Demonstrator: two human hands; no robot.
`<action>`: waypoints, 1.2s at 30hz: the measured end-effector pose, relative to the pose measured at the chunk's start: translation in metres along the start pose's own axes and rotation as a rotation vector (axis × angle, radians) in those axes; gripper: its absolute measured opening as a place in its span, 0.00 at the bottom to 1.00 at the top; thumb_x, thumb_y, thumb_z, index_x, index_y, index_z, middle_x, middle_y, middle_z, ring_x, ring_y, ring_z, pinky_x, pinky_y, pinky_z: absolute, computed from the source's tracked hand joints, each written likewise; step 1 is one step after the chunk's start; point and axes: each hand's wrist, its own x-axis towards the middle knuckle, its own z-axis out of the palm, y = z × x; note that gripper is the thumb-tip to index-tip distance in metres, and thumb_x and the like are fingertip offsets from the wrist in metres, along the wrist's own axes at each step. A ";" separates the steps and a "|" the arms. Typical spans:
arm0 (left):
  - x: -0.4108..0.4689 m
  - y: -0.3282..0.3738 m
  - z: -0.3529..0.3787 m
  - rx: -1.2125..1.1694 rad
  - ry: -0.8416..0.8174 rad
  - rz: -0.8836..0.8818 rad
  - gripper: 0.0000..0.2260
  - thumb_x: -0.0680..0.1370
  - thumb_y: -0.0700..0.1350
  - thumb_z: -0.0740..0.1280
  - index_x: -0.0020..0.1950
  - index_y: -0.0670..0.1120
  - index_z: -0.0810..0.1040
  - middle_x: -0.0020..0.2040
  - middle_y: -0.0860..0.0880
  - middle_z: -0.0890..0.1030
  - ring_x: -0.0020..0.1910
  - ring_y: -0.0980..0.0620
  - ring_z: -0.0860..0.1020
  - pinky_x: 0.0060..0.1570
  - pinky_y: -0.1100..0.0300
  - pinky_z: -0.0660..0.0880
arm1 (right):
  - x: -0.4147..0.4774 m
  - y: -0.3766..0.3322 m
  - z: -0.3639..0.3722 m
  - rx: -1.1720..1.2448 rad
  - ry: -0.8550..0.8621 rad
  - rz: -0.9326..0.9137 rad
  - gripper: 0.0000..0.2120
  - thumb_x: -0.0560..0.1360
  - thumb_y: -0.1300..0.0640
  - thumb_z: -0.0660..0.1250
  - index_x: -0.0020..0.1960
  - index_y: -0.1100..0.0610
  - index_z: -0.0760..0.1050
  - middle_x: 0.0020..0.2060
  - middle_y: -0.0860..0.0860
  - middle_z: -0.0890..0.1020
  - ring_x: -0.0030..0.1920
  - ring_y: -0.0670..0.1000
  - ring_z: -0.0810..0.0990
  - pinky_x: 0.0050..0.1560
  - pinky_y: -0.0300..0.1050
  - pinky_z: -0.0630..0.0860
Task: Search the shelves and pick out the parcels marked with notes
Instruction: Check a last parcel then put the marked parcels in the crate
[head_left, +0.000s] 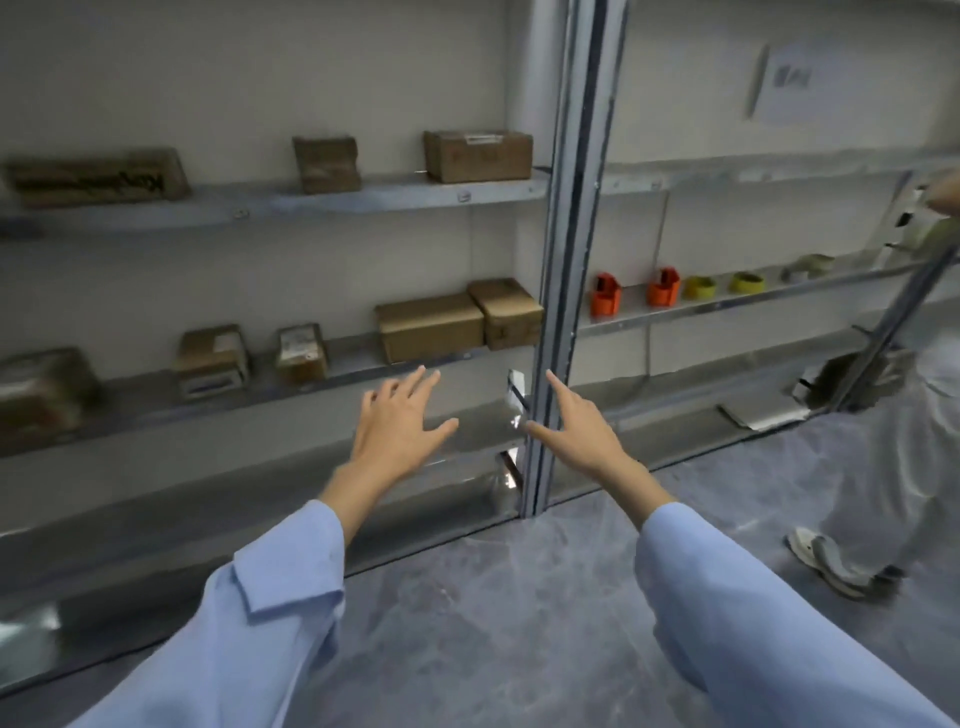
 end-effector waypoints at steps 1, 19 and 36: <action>0.011 -0.016 -0.004 0.006 0.011 -0.025 0.32 0.79 0.63 0.59 0.79 0.54 0.55 0.80 0.53 0.56 0.75 0.48 0.58 0.71 0.49 0.55 | 0.020 -0.012 0.006 -0.003 -0.009 -0.021 0.39 0.78 0.42 0.65 0.80 0.49 0.47 0.77 0.53 0.61 0.76 0.57 0.59 0.71 0.54 0.63; 0.179 -0.182 0.018 0.086 0.099 -0.176 0.33 0.79 0.64 0.58 0.79 0.52 0.56 0.80 0.53 0.56 0.77 0.49 0.56 0.72 0.49 0.55 | 0.259 -0.075 0.071 -0.108 -0.024 -0.044 0.36 0.78 0.42 0.63 0.80 0.47 0.51 0.78 0.50 0.57 0.77 0.56 0.54 0.73 0.55 0.60; 0.378 -0.196 0.103 0.017 0.047 -0.356 0.34 0.77 0.64 0.62 0.79 0.53 0.56 0.80 0.52 0.54 0.77 0.47 0.55 0.73 0.50 0.53 | 0.509 0.004 0.083 -0.230 -0.246 -0.099 0.37 0.76 0.45 0.68 0.79 0.51 0.55 0.77 0.55 0.60 0.75 0.58 0.60 0.71 0.54 0.65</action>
